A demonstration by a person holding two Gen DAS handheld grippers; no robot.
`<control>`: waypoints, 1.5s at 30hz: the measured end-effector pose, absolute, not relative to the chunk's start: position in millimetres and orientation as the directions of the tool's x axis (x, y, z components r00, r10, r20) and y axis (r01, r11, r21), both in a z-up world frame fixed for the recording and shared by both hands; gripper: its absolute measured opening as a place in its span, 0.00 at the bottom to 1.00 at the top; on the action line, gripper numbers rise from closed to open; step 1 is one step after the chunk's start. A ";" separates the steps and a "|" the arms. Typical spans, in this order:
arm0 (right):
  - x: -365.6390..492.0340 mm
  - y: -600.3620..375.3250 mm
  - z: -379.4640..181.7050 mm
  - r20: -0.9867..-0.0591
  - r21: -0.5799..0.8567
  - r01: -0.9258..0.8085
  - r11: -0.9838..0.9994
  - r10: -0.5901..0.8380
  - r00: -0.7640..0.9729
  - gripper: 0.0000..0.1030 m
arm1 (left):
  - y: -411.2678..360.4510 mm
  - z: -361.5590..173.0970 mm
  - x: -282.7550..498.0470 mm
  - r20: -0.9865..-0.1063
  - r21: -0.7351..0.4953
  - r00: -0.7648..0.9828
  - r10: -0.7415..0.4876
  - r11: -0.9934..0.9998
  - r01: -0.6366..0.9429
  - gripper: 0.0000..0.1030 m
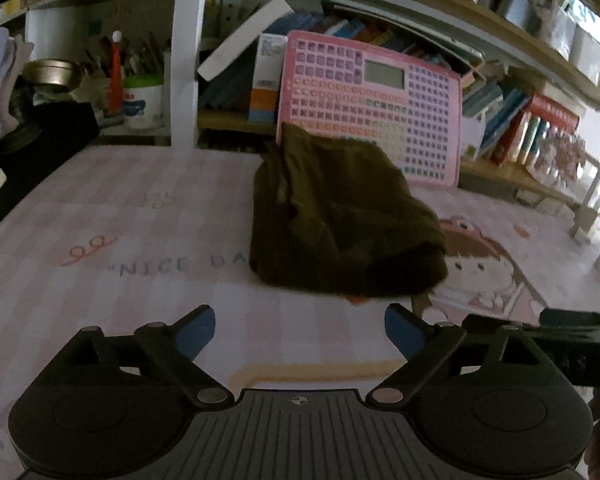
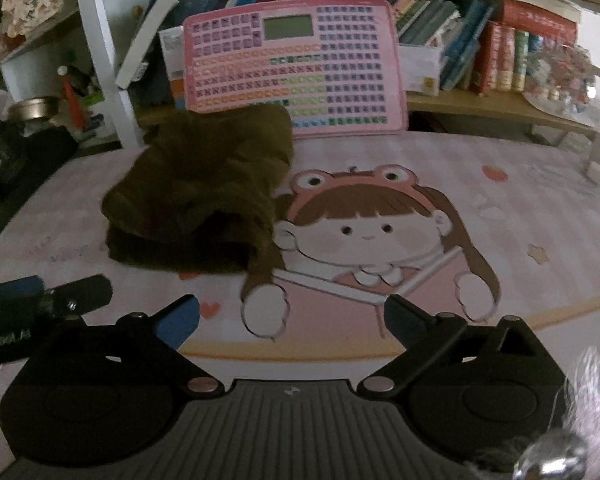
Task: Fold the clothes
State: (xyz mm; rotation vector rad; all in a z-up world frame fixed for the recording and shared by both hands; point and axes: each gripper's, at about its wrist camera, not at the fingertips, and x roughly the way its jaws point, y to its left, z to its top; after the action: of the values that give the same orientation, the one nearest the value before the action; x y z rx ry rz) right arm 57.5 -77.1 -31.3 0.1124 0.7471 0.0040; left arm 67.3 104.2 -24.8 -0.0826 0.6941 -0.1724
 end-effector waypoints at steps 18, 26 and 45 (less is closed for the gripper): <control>46.2 -75.1 -35.8 -0.694 0.080 0.024 0.996 0.039 0.719 0.98 | 101.9 -28.2 57.7 -0.653 -0.056 0.751 -0.097 0.995 0.080 0.96; 46.4 -74.3 -37.6 -0.706 0.077 0.033 0.997 0.031 0.707 0.98 | 103.3 -28.9 58.4 -0.653 -0.057 0.751 -0.097 0.995 0.079 1.00; 49.7 -73.2 -41.3 -0.717 0.068 0.035 0.997 0.024 0.697 0.98 | 102.8 -31.2 59.9 -0.658 -0.052 0.747 -0.093 0.996 0.078 1.00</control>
State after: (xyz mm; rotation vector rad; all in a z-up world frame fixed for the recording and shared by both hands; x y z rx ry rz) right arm 49.7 -73.2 -41.3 0.0781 0.7998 -0.0060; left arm 59.9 102.8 -31.2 -0.0212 0.7215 -0.0938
